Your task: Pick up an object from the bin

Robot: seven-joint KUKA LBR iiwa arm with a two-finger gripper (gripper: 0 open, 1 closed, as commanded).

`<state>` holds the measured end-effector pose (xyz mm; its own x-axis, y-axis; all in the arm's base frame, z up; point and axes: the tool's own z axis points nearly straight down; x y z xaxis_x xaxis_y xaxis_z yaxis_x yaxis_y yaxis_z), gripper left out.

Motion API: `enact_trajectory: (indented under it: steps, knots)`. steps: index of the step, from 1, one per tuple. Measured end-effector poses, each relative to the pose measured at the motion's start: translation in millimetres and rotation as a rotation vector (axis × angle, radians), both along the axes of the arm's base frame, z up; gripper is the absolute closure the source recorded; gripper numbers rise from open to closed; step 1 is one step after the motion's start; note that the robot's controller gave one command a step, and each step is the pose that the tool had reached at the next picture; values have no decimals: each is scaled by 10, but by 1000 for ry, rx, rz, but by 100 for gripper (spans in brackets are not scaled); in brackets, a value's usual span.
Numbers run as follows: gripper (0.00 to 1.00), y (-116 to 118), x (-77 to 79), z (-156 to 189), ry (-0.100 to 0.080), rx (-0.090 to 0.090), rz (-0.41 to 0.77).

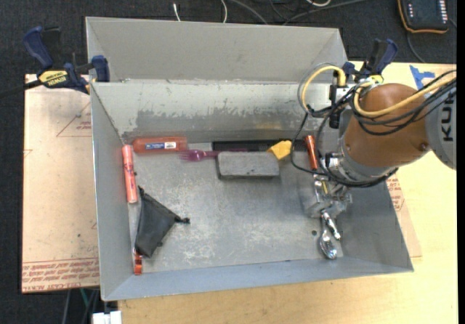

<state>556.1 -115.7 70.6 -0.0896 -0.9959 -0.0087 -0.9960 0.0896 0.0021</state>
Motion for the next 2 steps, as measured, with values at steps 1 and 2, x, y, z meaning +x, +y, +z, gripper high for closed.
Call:
enact_trajectory:
  steps: [1, 2]
  knots:
    - [100, 11, 1, 42, 0, 2, -2]
    - [100, 21, -9, 300, 4, 4, -3]
